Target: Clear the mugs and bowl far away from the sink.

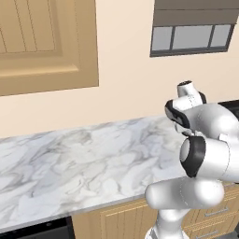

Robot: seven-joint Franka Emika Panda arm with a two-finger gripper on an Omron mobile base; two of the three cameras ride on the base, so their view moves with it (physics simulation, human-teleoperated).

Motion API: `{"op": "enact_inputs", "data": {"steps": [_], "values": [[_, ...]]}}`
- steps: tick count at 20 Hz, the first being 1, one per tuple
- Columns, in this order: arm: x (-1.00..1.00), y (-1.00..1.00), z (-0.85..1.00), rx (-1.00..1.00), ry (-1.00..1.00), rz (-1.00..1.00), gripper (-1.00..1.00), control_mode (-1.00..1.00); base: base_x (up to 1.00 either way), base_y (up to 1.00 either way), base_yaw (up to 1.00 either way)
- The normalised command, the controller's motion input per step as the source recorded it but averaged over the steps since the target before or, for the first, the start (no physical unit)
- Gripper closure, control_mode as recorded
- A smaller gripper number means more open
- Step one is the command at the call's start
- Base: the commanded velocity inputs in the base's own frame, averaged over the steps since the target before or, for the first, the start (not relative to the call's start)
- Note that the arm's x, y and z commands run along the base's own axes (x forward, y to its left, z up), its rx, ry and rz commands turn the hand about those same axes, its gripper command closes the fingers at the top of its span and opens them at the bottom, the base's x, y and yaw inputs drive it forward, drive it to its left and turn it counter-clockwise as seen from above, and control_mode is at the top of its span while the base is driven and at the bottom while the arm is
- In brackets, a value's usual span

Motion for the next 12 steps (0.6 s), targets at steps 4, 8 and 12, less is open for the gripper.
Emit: {"op": "enact_inputs", "data": {"steps": [4,8,12], "values": [[0.23,0.0,-0.39,0.04,0.0,0.0,1.0,-1.0,0.0,0.0,0.0],[0.19,0.0,-0.39,0.05,0.0,0.0,1.0,-1.0,0.0,0.0,0.0],[0.22,0.0,-0.41,0.06,0.0,0.0,1.0,-1.0,0.0,0.0,0.0]]}}
